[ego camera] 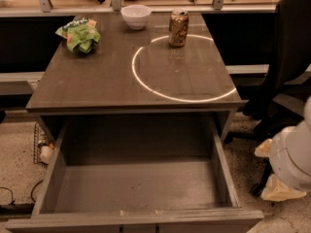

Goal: Close top drawer

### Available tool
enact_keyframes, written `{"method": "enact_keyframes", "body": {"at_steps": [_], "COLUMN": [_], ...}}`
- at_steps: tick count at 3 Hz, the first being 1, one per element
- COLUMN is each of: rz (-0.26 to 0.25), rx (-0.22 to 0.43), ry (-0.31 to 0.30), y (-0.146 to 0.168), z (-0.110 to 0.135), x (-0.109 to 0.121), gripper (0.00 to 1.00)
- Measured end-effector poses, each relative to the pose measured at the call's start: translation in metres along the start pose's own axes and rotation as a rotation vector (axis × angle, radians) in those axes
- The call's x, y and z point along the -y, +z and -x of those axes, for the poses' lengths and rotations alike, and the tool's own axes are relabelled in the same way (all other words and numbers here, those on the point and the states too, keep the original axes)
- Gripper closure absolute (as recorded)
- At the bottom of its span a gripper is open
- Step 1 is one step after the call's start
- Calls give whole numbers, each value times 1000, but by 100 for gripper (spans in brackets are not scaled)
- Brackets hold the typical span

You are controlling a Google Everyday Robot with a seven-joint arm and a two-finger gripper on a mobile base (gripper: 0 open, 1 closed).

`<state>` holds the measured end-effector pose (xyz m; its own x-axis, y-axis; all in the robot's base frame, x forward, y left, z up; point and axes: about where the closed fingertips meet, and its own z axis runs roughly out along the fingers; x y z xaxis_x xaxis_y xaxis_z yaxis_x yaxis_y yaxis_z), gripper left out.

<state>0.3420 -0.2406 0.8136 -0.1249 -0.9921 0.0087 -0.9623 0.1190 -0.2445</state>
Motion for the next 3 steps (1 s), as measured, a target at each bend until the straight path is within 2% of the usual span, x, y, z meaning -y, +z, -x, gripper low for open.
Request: {"method": "enact_keyframes", "body": {"at_steps": [1, 2, 3], "rz": [30, 76, 151], "rx": [3, 31, 88], "ry": [3, -13, -29], "y": [2, 5, 25], "z": [-13, -10, 3], "x": [-39, -76, -107], "gripper": [64, 88, 100]}}
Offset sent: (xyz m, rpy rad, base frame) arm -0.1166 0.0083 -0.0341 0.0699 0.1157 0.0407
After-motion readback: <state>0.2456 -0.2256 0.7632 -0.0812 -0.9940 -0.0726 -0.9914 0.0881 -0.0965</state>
